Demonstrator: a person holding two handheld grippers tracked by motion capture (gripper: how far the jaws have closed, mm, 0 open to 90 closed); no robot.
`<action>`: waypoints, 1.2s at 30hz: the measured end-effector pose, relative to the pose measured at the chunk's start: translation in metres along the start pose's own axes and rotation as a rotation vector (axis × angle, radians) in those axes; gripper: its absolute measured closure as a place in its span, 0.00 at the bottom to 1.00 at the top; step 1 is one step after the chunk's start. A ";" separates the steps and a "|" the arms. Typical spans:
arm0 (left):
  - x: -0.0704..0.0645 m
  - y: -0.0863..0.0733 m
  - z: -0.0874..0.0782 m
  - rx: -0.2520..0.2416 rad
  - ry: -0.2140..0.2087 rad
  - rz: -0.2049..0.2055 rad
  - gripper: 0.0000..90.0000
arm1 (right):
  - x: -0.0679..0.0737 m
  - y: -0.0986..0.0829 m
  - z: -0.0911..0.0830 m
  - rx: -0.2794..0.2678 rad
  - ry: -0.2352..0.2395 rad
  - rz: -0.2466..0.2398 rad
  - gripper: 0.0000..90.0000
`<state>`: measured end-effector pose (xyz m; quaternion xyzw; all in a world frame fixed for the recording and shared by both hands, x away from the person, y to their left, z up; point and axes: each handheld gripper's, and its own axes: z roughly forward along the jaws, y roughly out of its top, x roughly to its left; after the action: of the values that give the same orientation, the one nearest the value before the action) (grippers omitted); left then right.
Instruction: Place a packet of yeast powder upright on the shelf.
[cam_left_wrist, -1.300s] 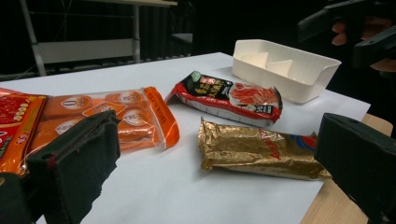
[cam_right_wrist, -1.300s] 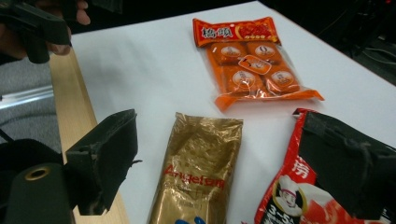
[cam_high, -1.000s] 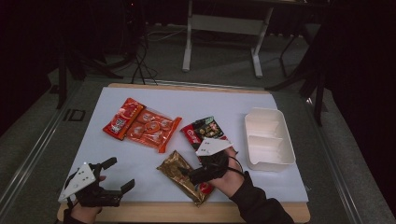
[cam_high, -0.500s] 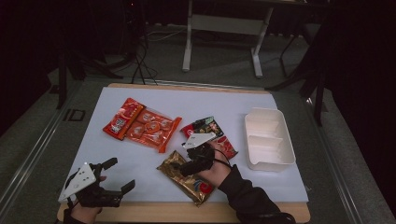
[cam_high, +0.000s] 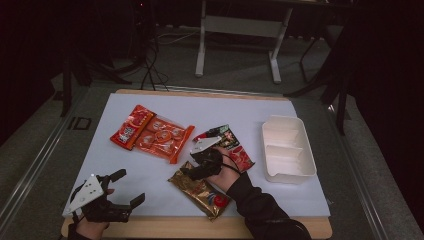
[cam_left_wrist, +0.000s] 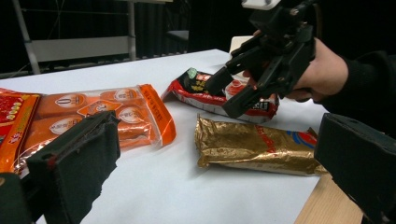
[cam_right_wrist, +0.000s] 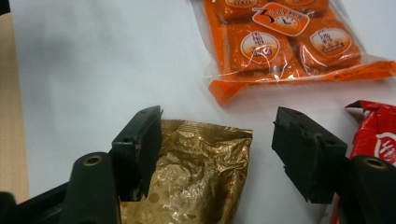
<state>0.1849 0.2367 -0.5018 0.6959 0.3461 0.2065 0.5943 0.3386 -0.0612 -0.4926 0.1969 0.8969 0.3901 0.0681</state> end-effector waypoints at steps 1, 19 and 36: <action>0.000 0.000 0.000 0.000 0.000 0.000 0.01 | -0.002 -0.001 0.002 0.009 0.000 0.006 0.37; 0.000 0.000 0.001 0.009 -0.006 -0.004 0.01 | -0.014 -0.012 0.034 0.140 0.020 0.071 0.45; -0.001 -0.001 0.002 0.018 -0.005 0.004 0.01 | -0.009 -0.011 0.042 0.218 0.034 0.056 0.86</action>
<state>0.1859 0.2349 -0.5030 0.7026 0.3450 0.2029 0.5884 0.3547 -0.0431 -0.5295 0.2217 0.9292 0.2950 0.0201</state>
